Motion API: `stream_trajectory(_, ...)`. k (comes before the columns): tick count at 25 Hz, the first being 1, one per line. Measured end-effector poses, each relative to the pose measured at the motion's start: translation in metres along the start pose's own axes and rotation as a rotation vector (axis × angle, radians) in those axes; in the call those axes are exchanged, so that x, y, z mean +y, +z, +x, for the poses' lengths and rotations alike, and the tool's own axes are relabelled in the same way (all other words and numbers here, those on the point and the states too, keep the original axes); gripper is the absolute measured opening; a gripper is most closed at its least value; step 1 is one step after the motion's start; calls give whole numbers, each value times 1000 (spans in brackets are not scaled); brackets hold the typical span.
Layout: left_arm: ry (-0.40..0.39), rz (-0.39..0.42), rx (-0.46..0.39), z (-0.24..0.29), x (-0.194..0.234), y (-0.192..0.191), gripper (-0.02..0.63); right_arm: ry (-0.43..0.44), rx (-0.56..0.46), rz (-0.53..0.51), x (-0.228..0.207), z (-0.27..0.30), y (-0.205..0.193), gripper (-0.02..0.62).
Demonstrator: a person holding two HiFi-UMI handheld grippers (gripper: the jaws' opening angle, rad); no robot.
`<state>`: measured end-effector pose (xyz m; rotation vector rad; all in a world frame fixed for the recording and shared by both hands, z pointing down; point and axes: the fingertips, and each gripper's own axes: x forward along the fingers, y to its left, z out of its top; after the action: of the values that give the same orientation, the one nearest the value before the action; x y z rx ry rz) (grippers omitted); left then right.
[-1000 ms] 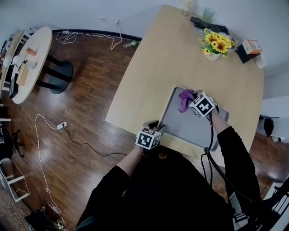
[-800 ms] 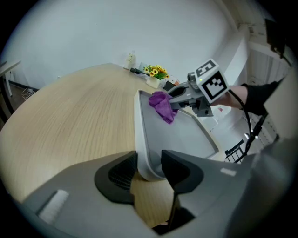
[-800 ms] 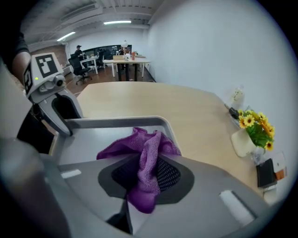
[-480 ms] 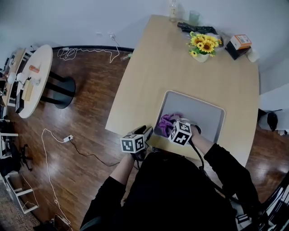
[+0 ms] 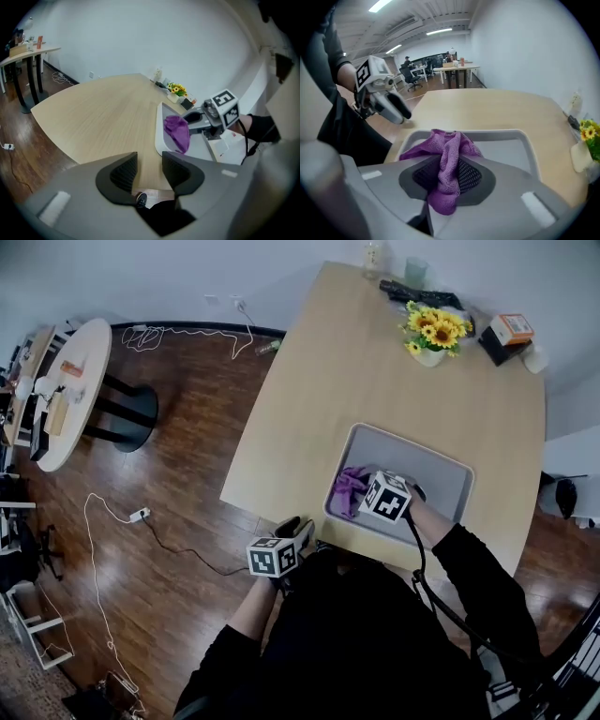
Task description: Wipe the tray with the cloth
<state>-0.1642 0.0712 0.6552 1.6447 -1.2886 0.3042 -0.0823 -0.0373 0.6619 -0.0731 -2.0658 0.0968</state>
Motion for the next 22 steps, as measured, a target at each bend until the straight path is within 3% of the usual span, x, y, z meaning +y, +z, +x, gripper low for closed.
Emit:
stream_trajectory(6, 2, -11, -7, -7, 20, 2, 147, -126, 32, 122, -106, -9, -1, 83)
stream_trajectory(10, 8, -36, -10, -15, 38, 3, 147, -175, 92, 135, -133, -12, 4, 83)
stream_trajectory(15, 5, -27, 6, -17, 51, 4, 146, -312, 130, 40, -112, -6, 17, 81)
stream_trajectory(22, -22, 53, 36, -5, 33, 16, 146, -224, 65, 28, -17, 11, 28, 83)
